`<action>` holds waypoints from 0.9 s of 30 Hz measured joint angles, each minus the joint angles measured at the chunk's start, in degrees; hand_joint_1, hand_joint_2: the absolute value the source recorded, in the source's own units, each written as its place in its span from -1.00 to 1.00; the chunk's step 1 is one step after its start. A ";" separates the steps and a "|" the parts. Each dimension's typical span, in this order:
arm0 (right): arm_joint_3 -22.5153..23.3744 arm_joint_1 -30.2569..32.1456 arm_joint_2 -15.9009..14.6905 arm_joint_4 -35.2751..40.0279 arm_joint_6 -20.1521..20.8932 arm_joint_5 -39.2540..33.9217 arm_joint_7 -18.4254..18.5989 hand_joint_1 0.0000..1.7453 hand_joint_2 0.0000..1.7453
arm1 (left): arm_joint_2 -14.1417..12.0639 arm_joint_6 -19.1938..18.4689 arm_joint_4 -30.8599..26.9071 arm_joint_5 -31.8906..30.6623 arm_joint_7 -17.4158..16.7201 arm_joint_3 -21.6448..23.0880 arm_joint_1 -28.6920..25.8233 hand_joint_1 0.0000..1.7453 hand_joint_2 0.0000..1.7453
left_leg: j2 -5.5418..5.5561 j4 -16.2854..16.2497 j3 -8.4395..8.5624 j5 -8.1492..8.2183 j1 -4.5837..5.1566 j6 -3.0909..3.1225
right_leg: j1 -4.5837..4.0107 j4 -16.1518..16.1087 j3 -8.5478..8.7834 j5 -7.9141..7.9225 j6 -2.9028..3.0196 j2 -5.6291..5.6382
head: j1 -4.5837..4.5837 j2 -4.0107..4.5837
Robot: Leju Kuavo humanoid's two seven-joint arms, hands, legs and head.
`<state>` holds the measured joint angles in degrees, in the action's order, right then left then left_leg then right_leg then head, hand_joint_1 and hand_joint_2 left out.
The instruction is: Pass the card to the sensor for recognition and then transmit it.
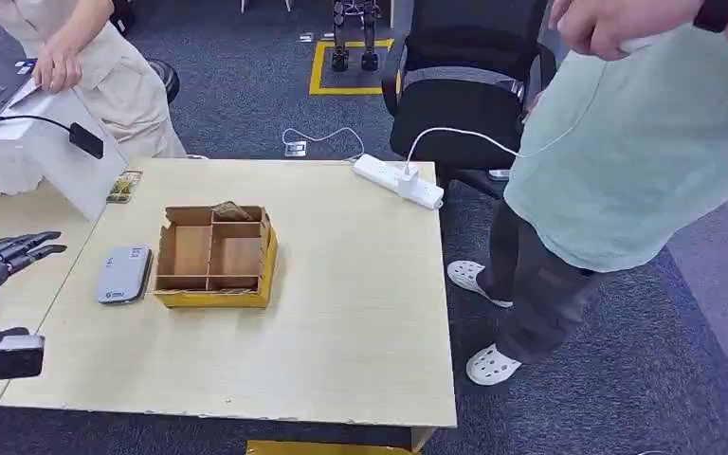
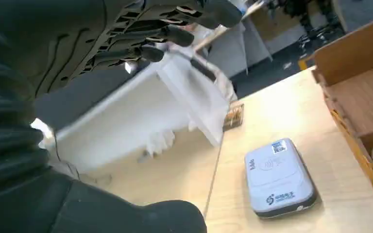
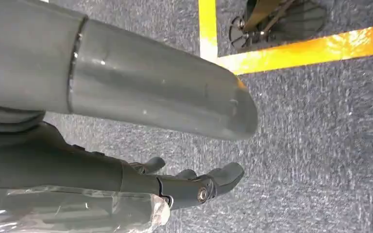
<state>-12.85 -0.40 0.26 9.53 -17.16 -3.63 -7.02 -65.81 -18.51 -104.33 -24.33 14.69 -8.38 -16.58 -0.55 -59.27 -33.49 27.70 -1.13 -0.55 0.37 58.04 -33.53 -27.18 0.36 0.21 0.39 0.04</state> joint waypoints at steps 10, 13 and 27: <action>0.68 -0.44 0.13 0.04 -0.24 -0.13 -0.35 -1.00 -1.00 | 7.68 15.76 -5.85 -21.31 -2.76 10.11 -0.86 -1.00 1.00 | 0.25 0.00 0.11 -0.13 0.18 0.19 | 0.17 0.00 0.22 0.08 -0.06 -0.24 | -0.07 0.00; 0.87 -0.63 0.24 0.04 -0.33 0.07 -0.11 -1.00 -1.00 | 14.18 20.46 -4.07 -29.25 -6.02 17.26 3.78 -1.00 1.00 | 0.37 -0.01 0.12 -0.14 0.31 0.23 | 0.30 -0.01 0.24 0.08 -0.12 -0.37 | -0.02 0.00; 0.94 -1.06 0.72 0.07 -1.29 1.16 0.90 -1.00 -1.00 | 39.28 30.11 11.39 -45.97 -23.23 39.72 19.16 -1.00 1.00 | 0.41 -0.11 0.08 -0.21 0.51 0.46 | 0.47 -0.09 0.21 0.24 -0.37 -0.42 | -0.13 0.00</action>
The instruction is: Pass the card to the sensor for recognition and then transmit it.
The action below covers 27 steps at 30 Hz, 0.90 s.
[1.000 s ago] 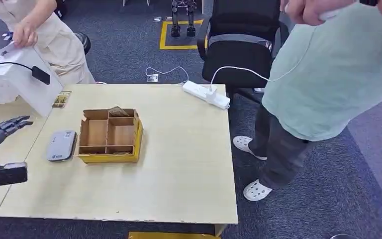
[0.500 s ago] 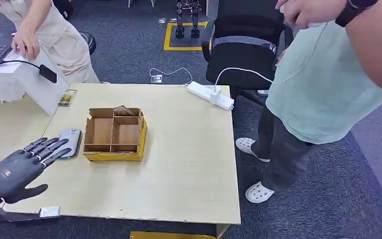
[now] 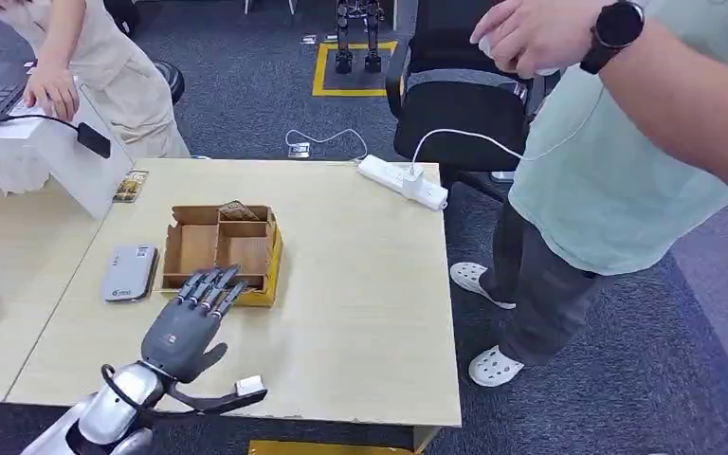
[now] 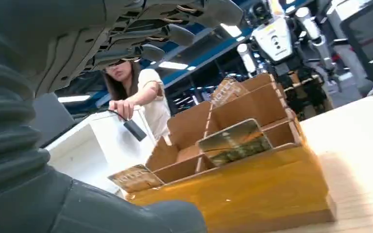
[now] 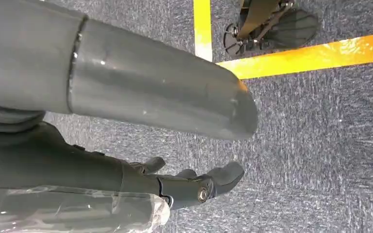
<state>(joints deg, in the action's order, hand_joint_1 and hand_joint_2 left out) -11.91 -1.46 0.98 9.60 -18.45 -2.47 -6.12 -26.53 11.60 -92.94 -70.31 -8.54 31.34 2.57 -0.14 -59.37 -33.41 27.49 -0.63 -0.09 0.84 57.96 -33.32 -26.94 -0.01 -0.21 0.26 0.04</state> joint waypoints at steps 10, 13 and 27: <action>0.02 0.08 0.00 -0.02 -0.37 0.63 0.66 -1.00 -1.00 | 7.30 1.79 5.25 -2.80 -4.62 -0.20 1.20 -1.00 1.00 | -0.03 0.00 -0.02 0.01 -0.01 0.01 | -0.01 0.00 -0.05 0.01 -0.02 0.06 | 0.04 0.00; 0.02 0.12 0.02 0.00 -0.59 0.70 0.68 -1.00 -1.00 | 8.76 2.25 6.30 -4.29 -6.54 -1.16 1.23 -1.00 1.00 | -0.04 0.00 -0.02 0.01 -0.01 0.01 | -0.01 0.00 -0.05 0.01 -0.02 0.06 | 0.04 0.00; 0.46 0.21 0.04 -0.02 -0.74 1.07 0.66 -1.00 -1.00 | 10.97 4.33 8.09 -7.76 -9.23 -9.39 -0.61 -1.00 1.00 | -0.03 0.00 -0.05 0.01 -0.02 0.01 | -0.01 0.00 -0.05 0.01 -0.03 0.08 | 0.04 0.00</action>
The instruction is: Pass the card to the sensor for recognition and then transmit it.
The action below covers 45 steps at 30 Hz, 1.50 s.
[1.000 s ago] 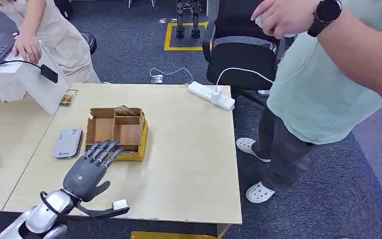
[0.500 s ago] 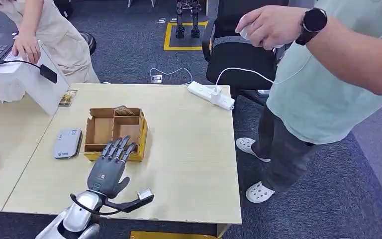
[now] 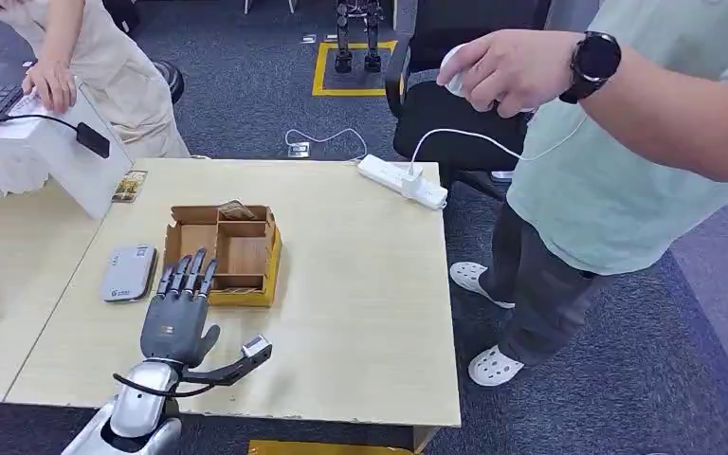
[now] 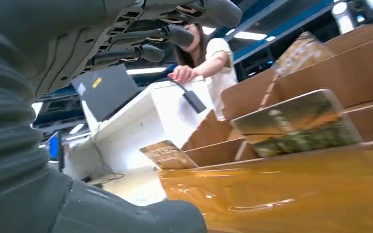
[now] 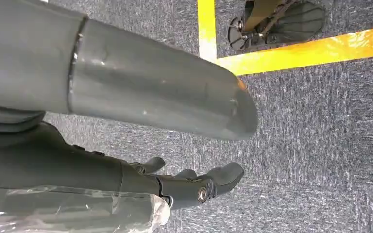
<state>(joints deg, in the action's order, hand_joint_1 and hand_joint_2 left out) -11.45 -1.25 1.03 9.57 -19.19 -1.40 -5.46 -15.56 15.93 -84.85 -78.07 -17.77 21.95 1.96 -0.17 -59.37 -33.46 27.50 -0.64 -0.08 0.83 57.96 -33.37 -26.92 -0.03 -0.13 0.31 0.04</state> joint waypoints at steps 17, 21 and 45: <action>0.40 0.03 0.11 0.00 -0.17 -0.18 0.00 -1.00 -1.00 | 2.40 -0.33 0.57 3.61 6.01 -1.91 -1.65 -1.00 1.00 | 0.00 0.00 0.00 0.01 0.00 0.01 | 0.00 0.00 -0.01 0.00 0.00 0.01 | 0.00 0.00; 0.44 0.04 0.22 0.00 -0.20 -0.09 0.02 -1.00 -1.00 | 2.95 -0.31 0.55 3.39 5.84 -1.40 -1.64 -1.00 1.00 | 0.00 -0.01 0.00 0.01 0.00 0.01 | 0.00 0.00 -0.02 0.00 0.00 0.01 | 0.00 0.00; 0.44 -0.02 0.29 0.02 -0.20 2.01 0.11 -1.00 -1.00 | 8.00 8.28 7.63 2.25 4.72 -0.14 2.33 -1.00 1.00 | -0.01 -0.01 -0.01 0.01 0.01 0.01 | 0.00 0.00 -0.02 0.01 -0.01 0.01 | 0.00 0.00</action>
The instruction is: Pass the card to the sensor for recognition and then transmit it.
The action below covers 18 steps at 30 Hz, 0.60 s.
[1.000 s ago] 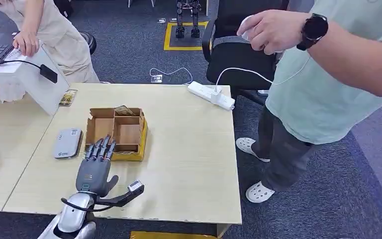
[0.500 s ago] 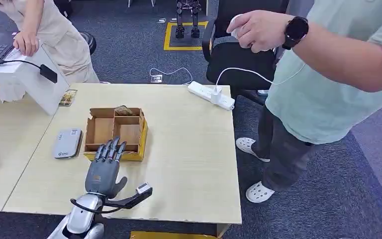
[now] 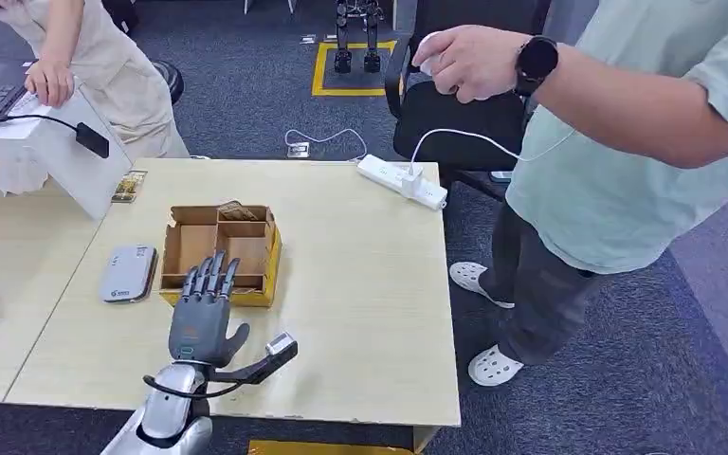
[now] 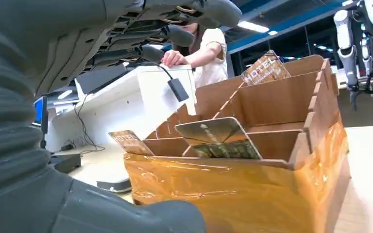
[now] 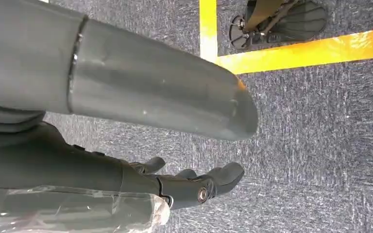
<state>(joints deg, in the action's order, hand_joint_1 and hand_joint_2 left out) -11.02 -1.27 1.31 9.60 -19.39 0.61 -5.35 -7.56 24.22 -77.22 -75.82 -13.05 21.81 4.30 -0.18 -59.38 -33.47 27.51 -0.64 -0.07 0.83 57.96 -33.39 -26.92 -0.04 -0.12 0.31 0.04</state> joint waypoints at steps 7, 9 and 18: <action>0.00 0.00 0.00 -0.02 0.00 0.11 0.42 -1.00 -1.00 | 0.44 0.33 2.45 -0.44 -0.02 -0.02 0.95 -1.00 1.00 | 0.00 0.00 0.00 0.00 0.00 0.00 | 0.00 0.00 0.00 0.00 0.00 0.00 | 0.00 0.00; 0.00 0.00 0.02 -0.02 0.00 0.39 0.42 -1.00 -1.00 | 0.61 0.70 3.20 -0.59 -0.20 -0.04 1.18 -1.00 1.00 | 0.00 0.00 0.00 0.00 0.00 0.00 | 0.00 0.00 0.00 0.00 0.00 0.00 | 0.02 0.00; 0.00 -0.03 0.00 0.00 0.11 0.85 0.37 -1.00 -1.00 | 1.25 3.85 7.82 -2.65 -1.90 -1.14 2.98 0.92 1.00 | 0.00 0.00 0.00 0.00 0.00 0.00 | 0.00 0.00 0.00 0.00 0.00 0.00 | 0.00 0.00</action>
<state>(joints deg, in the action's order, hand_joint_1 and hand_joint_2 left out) -11.02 -1.30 1.31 9.60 -19.28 1.46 -4.98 -6.32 28.06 -69.40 -78.47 -14.95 20.68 7.28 -0.18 -59.38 -33.47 27.51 -0.64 -0.07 0.83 57.96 -33.39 -26.92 -0.04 -0.12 0.31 0.04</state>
